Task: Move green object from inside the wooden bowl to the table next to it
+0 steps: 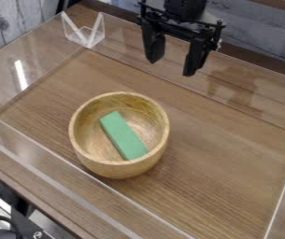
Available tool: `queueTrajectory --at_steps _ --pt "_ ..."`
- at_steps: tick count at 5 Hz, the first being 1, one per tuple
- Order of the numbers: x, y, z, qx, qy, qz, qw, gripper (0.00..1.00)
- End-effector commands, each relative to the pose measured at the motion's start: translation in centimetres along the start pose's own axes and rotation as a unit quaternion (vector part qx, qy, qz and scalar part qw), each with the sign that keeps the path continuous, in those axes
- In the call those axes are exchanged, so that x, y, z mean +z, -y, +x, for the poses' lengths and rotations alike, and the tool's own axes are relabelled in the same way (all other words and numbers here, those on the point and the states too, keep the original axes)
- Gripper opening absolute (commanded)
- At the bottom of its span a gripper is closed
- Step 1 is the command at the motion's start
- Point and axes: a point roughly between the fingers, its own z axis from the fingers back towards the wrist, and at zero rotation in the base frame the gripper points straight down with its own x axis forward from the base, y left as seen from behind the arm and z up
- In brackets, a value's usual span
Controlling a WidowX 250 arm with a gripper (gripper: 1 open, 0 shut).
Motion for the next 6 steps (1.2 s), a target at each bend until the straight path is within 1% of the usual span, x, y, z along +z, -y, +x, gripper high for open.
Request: queueTrajectory --at_steps 1,2,3,4,5,6 --pt "-2.0 0.2 -0.6 0.027 -0.011 -0.001 0.9996 1.00" --pt "-2.9 -1.3 -3.1 0.116 -0.012 -0.015 0.9931 1.00" --pt "-3.0 -3.0 -5.2 0.225 0.007 -0.038 0.9736 1.00" --pt "-4.7 -3.0 -5.8 0.342 0.022 -0.065 0.9373 1.00" --pt "-6.8 -2.7 -5.9 0.441 0.044 -0.082 0.8926 1.00" --pt "-7.1 -4.1 -5.4 0.489 0.056 -0.096 0.8650 1.00"
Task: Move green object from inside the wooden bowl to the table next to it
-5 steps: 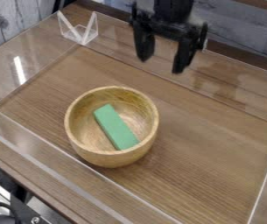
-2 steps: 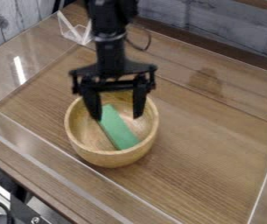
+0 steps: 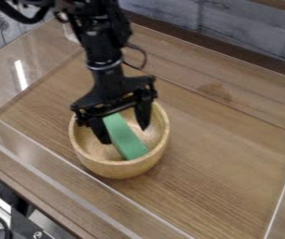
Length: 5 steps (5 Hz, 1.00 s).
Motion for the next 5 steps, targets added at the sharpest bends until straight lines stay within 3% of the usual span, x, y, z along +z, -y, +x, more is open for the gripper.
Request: queueTrajectory --at_steps 1,3,4,5 --pt "0.5 0.2 1.6 0.023 0.018 -0.016 0.9994 1.00" --pt "-0.6 3.0 2.2 0.028 0.034 -0.018 0.9988 1.00" --pt "-1.0 2.6 2.4 0.047 0.045 -0.022 0.9976 0.00" --pt "-1.4 2.2 2.6 0.050 0.051 -0.020 0.9972 1.00"
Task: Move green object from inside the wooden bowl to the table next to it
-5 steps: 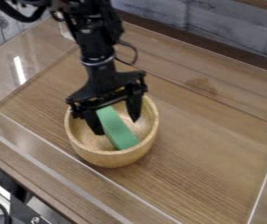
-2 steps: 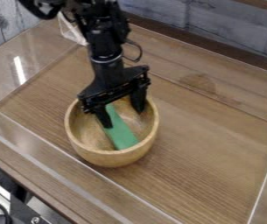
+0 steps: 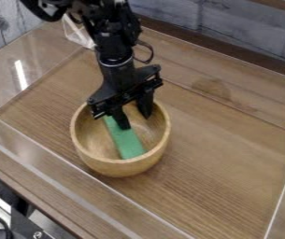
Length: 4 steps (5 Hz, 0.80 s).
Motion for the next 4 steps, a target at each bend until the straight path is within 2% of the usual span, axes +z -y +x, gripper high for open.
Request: queueTrajectory --at_steps 1,2,4 --pt "0.0 -0.5 0.3 0.009 0.015 -0.001 0.9998 1.00" --pt "-0.1 -1.0 0.0 0.016 0.026 0.001 0.9995 1.00" --pt "-0.2 -1.0 -1.3 0.014 0.047 0.013 0.9987 1.00"
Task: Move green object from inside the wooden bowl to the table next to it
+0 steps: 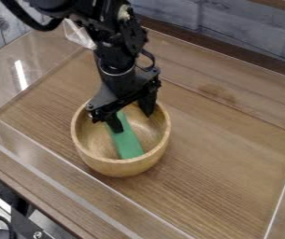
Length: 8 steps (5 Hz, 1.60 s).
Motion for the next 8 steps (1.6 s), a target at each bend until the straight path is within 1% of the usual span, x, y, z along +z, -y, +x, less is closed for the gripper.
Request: queueTrajectory --at_steps 1,3,5,6,7,8 --pt "-0.1 -0.2 -0.6 -0.002 0.007 0.014 0.9999 1.00" --pt "-2.6 -1.6 0.9 -0.035 0.012 0.038 0.9986 1.00" --pt "-3.9 -1.6 1.4 -0.056 0.012 0.061 0.9965 1.00" --pt "-3.1 -1.8 2.3 -0.035 0.011 0.066 0.9971 0.00" --pt "-1.1 -1.7 3.2 -0.015 -0.001 0.067 0.9977 0.00" --pt "0.4 -1.1 3.5 -0.043 -0.026 0.059 0.9970 0.00"
